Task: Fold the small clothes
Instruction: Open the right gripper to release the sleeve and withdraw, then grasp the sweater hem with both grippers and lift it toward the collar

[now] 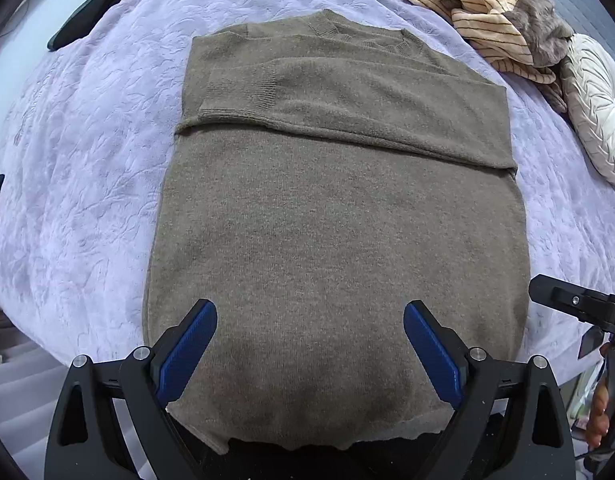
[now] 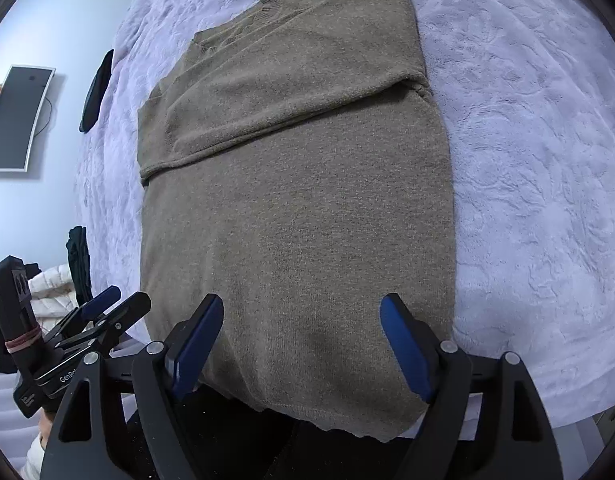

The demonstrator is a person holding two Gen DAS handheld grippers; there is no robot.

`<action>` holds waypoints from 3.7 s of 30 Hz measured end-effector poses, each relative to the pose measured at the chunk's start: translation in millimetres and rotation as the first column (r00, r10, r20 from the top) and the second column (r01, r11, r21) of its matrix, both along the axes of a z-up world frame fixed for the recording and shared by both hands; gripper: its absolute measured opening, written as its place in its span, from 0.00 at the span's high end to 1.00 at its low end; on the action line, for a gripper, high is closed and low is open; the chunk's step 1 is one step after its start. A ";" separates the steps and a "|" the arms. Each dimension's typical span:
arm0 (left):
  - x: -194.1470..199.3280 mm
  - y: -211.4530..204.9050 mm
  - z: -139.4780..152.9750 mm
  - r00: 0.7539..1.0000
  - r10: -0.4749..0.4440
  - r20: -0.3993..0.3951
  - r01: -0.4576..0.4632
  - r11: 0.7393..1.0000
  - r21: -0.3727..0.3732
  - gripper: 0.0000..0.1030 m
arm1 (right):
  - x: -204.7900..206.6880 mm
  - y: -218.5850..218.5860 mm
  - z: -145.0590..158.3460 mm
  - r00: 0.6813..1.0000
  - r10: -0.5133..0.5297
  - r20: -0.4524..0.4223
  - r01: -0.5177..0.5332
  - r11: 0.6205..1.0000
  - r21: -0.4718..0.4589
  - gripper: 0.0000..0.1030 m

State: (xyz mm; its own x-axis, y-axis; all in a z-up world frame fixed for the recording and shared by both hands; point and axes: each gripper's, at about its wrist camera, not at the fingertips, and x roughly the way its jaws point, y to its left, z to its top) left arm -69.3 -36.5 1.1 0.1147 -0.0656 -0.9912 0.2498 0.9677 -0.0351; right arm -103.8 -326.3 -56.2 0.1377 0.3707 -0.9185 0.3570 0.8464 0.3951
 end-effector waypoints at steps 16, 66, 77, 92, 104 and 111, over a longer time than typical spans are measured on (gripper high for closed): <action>-7.8 23.7 6.4 1.000 0.009 0.000 -0.009 0.999 -0.034 0.08 | -3.7 33.2 15.1 0.997 0.059 0.043 -0.057 0.998 -0.038 0.00; -81.4 157.2 -103.0 0.968 -0.024 -0.250 -0.108 0.860 -0.499 0.08 | -150.0 13.7 -94.1 0.981 -0.194 0.023 0.174 0.918 0.357 0.00; -84.1 147.3 -112.7 0.966 -0.049 -0.252 -0.077 0.882 -0.466 0.25 | -157.7 6.8 -119.5 0.960 -0.275 -0.055 0.275 0.888 0.370 0.46; -81.1 151.0 -79.2 0.975 -0.093 -0.204 -0.057 0.777 -0.627 0.88 | -159.6 19.0 -87.9 0.947 -0.321 0.023 0.281 0.859 0.428 0.89; -28.1 150.4 -33.3 0.985 0.050 -0.164 -0.157 0.654 -0.740 0.88 | -96.6 21.8 -38.0 0.926 -0.349 0.147 0.204 0.787 0.582 0.91; 39.3 128.5 -2.6 0.989 0.121 -0.084 -0.141 0.624 -0.769 0.88 | -20.8 2.7 3.5 0.923 -0.309 0.231 0.114 0.790 0.602 0.92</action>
State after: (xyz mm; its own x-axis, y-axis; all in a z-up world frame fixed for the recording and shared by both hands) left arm -30.0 92.0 -1.4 0.1631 -0.7924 -0.5878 0.1117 0.6068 -0.7870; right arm -124.6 -323.6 -52.8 0.5079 0.7363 -0.4472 0.2806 0.3494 0.8940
